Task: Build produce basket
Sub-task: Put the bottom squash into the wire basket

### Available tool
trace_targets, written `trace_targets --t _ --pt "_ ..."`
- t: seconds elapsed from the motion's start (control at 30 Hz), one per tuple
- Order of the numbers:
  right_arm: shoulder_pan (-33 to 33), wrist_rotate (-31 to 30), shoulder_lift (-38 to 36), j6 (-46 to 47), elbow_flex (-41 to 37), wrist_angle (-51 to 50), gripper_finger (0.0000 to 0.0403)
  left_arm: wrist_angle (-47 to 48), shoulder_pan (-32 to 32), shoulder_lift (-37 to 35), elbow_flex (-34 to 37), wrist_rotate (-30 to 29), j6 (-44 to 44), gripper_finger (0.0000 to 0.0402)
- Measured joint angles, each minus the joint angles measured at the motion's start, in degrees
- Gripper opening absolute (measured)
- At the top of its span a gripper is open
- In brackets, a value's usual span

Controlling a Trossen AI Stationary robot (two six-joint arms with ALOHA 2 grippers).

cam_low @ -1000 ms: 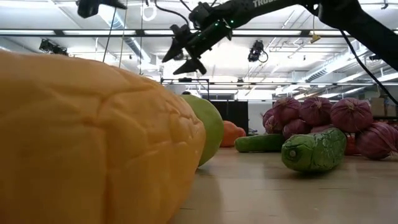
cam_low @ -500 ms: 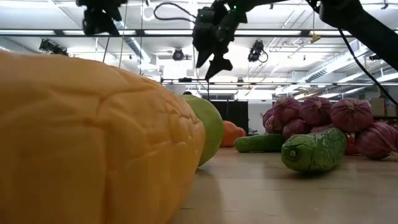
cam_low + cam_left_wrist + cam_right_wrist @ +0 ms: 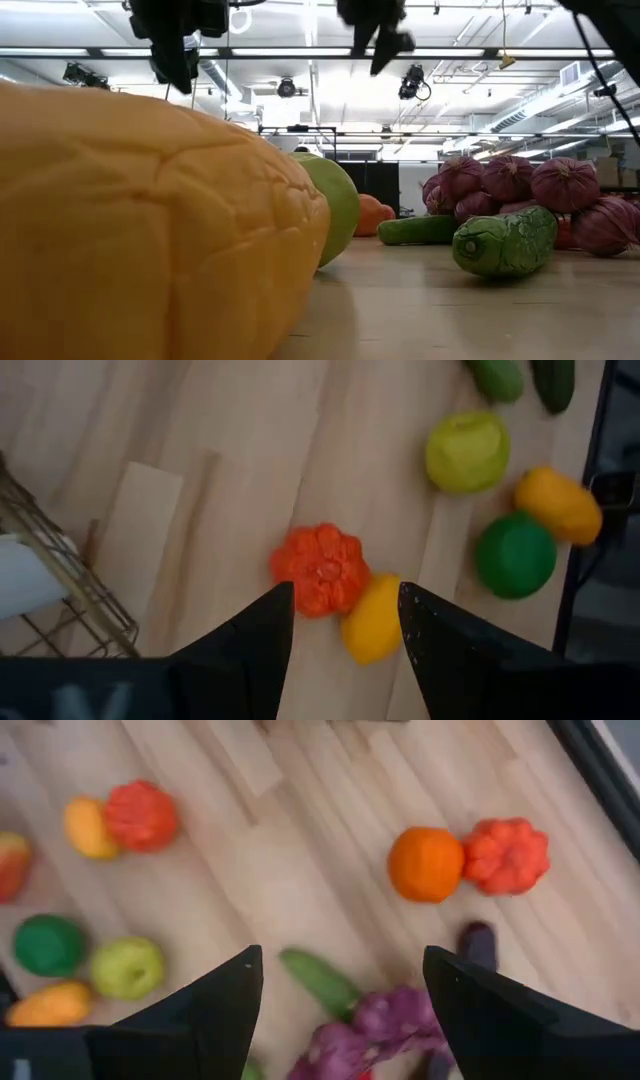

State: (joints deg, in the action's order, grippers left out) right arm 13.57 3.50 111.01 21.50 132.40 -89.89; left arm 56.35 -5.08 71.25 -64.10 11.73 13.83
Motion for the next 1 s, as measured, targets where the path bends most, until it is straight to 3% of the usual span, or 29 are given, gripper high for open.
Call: trace_targets --t 0.33,0.53,0.77,1.0 --pt "-14.5 -13.5 -6.7 17.8 -0.2 -0.2 0.0279 -7.0 3.8 0.1 8.3 -0.5 7.3 0.0210" --pt "-23.0 -19.4 -7.1 24.3 -0.2 -0.1 0.0279 -14.7 6.0 0.8 11.0 -0.5 9.8 0.0267" --pt "-30.7 -23.4 -7.1 31.1 -0.2 -0.1 0.0279 -15.3 9.2 6.3 11.1 -1.5 9.1 0.0347" --pt "-35.7 -25.4 -7.1 38.0 -0.2 -0.1 0.0279 -16.7 13.8 12.3 11.1 -10.0 10.3 0.0395"
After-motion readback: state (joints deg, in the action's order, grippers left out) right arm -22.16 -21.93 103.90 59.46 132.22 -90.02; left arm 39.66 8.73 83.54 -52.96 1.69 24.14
